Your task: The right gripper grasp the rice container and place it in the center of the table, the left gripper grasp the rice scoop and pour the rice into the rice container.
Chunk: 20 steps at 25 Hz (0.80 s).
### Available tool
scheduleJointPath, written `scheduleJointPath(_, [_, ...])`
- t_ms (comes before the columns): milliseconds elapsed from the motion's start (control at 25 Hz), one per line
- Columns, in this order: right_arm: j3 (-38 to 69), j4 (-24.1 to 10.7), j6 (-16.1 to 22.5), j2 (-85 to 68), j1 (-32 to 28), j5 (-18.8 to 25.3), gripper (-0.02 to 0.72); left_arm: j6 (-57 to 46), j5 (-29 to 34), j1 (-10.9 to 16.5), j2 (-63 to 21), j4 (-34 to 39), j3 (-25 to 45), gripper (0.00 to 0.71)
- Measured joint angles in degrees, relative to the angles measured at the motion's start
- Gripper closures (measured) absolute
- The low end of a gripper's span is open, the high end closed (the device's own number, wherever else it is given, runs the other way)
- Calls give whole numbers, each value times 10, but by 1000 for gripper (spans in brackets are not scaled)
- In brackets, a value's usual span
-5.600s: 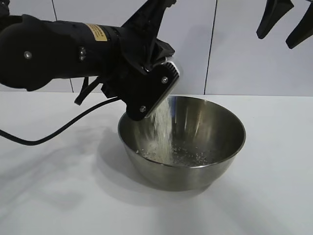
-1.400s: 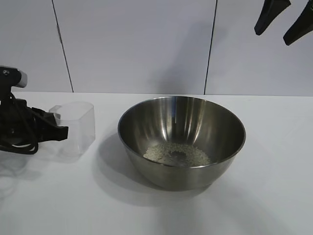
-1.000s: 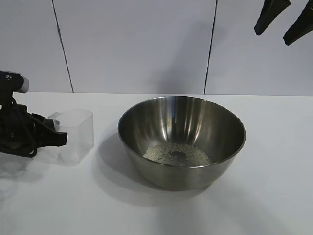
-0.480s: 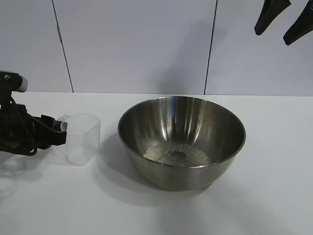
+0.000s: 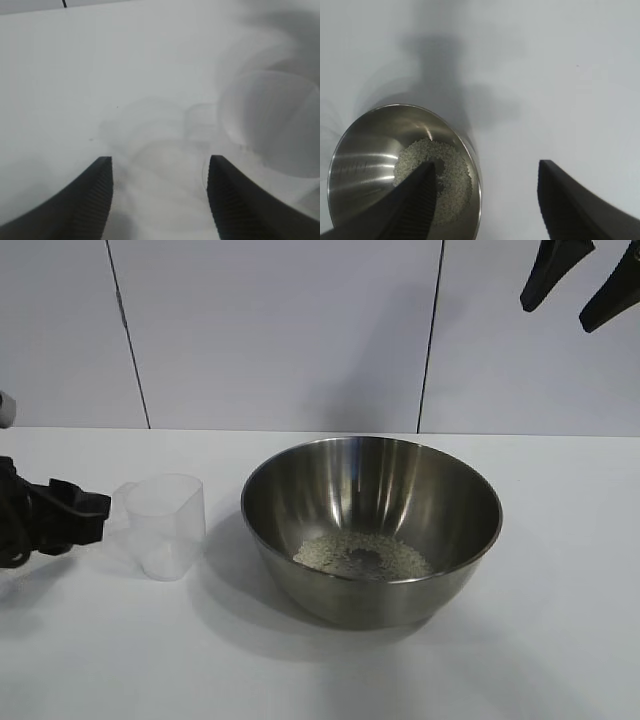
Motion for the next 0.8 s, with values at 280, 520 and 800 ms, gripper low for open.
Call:
scheduleJointPath(280, [0, 0, 0, 0, 0, 2, 295, -126, 300, 17, -176, 5, -62, 295])
scheduleJointPath(520, [0, 0, 0, 0, 0, 6, 295, -166, 659, -12, -229, 12, -268, 295])
scheduleJointPath(800, [0, 18, -5, 0, 0, 33, 295, -18, 883, -52, -161, -144, -474, 293])
